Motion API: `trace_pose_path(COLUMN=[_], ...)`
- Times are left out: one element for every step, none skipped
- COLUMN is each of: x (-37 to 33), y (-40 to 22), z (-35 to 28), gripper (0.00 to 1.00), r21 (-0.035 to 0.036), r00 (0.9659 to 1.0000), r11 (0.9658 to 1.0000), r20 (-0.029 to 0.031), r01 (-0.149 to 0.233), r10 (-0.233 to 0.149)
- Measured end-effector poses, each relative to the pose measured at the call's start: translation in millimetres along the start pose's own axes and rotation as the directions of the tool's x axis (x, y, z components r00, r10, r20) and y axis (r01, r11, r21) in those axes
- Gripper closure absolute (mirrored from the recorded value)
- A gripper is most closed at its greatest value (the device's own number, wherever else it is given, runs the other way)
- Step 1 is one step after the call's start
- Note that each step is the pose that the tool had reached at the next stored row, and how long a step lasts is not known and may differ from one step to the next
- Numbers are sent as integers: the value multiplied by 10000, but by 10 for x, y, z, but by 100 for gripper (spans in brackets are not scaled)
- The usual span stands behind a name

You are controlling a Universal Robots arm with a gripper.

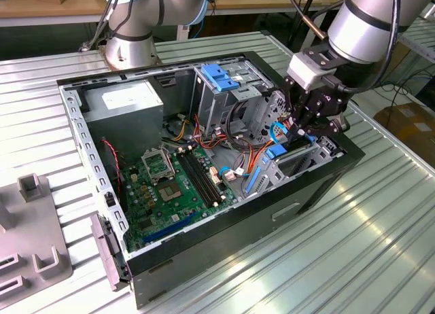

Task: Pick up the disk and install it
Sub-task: 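Insert the second disk wire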

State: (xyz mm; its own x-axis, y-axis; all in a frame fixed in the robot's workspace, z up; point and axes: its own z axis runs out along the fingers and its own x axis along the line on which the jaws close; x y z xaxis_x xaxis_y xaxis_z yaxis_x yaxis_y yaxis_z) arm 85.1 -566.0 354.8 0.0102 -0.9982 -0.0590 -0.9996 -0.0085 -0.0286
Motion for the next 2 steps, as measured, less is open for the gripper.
trace_pose_path(x=[0,0], y=[0,0], z=[0,0], gripper=[90,90], r21=[0,0], r00=[10000,10000], r11=[10000,10000], r20=[1,-1], r01=[0,0], r10=[0,0])
